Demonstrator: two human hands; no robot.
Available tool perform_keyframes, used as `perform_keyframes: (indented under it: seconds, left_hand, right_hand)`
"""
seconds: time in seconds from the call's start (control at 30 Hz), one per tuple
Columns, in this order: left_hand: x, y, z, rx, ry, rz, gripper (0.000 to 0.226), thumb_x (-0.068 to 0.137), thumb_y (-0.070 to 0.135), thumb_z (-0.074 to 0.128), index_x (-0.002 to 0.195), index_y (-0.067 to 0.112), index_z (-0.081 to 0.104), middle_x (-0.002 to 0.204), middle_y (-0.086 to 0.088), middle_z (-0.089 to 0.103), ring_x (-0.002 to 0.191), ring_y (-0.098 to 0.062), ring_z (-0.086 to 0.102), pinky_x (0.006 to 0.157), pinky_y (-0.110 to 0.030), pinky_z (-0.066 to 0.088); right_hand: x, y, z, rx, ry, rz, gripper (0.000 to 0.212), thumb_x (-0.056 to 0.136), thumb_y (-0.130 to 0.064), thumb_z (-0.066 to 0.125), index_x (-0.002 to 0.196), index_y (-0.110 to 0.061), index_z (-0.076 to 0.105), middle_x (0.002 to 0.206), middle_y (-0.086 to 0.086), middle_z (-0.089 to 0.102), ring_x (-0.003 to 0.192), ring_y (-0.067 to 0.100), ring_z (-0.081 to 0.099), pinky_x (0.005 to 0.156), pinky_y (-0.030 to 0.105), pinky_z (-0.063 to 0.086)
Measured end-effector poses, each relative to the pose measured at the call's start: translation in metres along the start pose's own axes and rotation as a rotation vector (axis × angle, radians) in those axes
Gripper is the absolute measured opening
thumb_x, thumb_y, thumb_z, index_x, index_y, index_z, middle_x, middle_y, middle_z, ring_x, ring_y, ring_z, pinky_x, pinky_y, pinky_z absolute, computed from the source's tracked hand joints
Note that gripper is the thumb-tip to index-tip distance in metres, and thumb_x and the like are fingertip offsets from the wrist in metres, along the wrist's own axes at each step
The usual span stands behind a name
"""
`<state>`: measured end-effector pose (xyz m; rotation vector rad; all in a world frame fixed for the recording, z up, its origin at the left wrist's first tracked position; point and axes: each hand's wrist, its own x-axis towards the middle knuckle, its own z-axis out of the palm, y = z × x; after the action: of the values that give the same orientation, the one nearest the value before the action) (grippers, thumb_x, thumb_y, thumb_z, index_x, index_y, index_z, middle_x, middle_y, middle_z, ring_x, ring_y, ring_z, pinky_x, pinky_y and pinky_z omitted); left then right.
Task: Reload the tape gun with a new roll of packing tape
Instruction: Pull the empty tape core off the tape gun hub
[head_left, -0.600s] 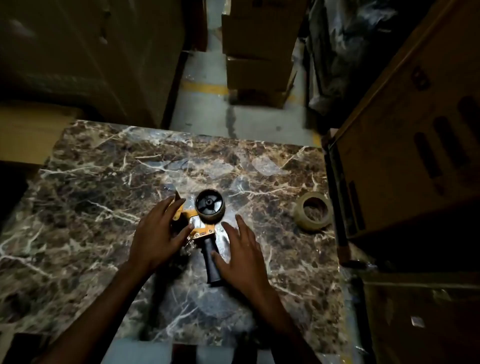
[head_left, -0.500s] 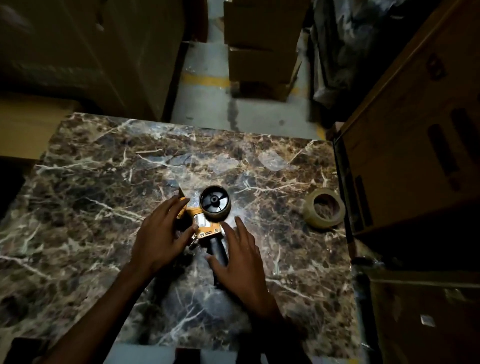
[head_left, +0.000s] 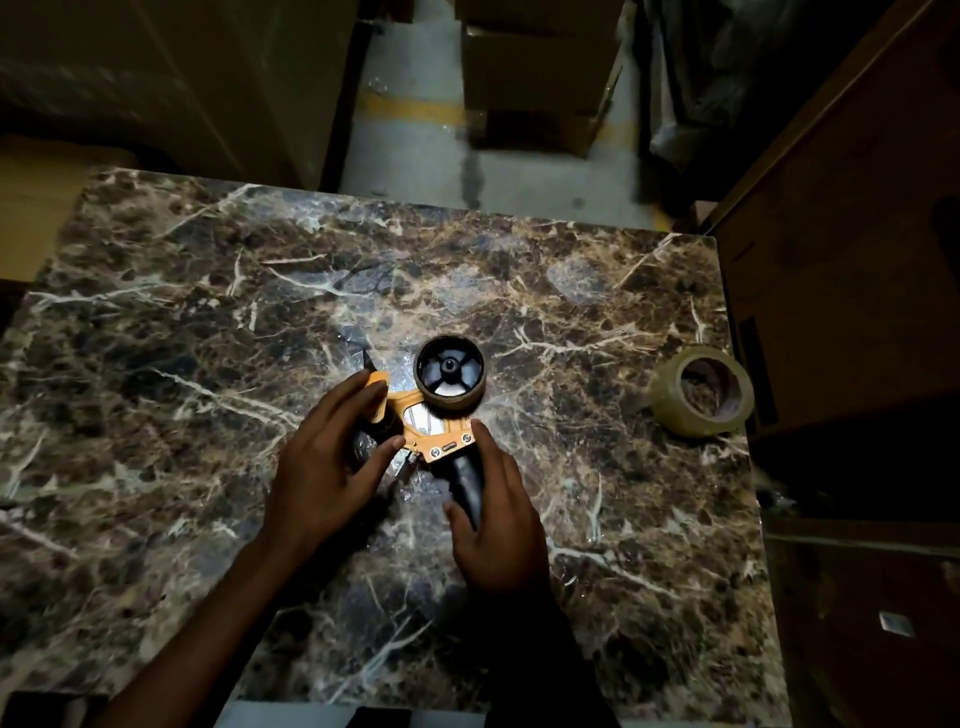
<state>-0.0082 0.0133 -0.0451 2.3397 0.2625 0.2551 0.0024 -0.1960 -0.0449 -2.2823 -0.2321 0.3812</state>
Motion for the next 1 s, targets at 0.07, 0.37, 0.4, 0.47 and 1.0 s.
perform_keyframes:
  seconds: [0.07,0.37,0.4,0.47,1.0]
  left_hand:
    - [-0.004,0.001,0.003,-0.010,0.014,-0.005,0.064,0.092,0.038,0.077,0.150,0.016,0.063,0.162,0.005,0.054,0.146,-0.005,0.051,0.117,-0.020,0.042]
    - [0.001,0.005,0.015,-0.055,0.018,0.003,0.068,0.091,0.038,0.081,0.152,0.015,0.061,0.160,0.000,0.058,0.148,-0.015,0.055,0.120,-0.024,0.043]
    - [0.001,0.005,0.015,-0.054,0.015,0.006,0.067,0.092,0.037,0.082,0.152,0.015,0.061,0.160,0.000,0.058,0.148,-0.015,0.055,0.120,-0.022,0.042]
    - [0.001,0.006,0.015,-0.053,0.012,0.009,0.067,0.093,0.035,0.083,0.152,0.015,0.061,0.161,-0.001,0.057,0.148,-0.016,0.054,0.120,-0.017,0.040]
    - [-0.017,-0.006,0.014,-0.052,-0.057,0.025,0.074,0.088,0.046,0.081,0.155,0.025,0.058,0.177,0.012,0.033,0.159,-0.004,0.038,0.122,-0.015,0.034]
  right_hand:
    - [0.001,0.002,-0.003,0.001,-0.015,0.009,0.083,0.096,-0.024,0.065,0.165,-0.039,0.021,0.162,-0.014,0.039,0.135,0.012,0.044,0.093,0.032,0.051]
    - [0.001,0.007,-0.008,-0.029,0.037,0.015,0.086,0.094,-0.023,0.066,0.162,-0.046,0.019,0.156,-0.018,0.039,0.124,0.015,0.052,0.077,0.036,0.058]
    - [0.001,0.007,-0.008,-0.030,0.040,0.017,0.086,0.094,-0.023,0.066,0.163,-0.046,0.019,0.156,-0.019,0.038,0.124,0.014,0.052,0.077,0.035,0.057]
    - [0.001,0.007,-0.009,-0.039,0.039,0.017,0.086,0.095,-0.025,0.066,0.162,-0.047,0.017,0.157,-0.020,0.037,0.123,0.014,0.052,0.076,0.034,0.057]
    - [0.024,0.001,-0.015,0.002,0.079,-0.044,0.058,0.098,-0.045,0.064,0.152,-0.031,0.046,0.150,-0.016,0.052,0.133,0.007,0.057,0.098,0.031,0.053]
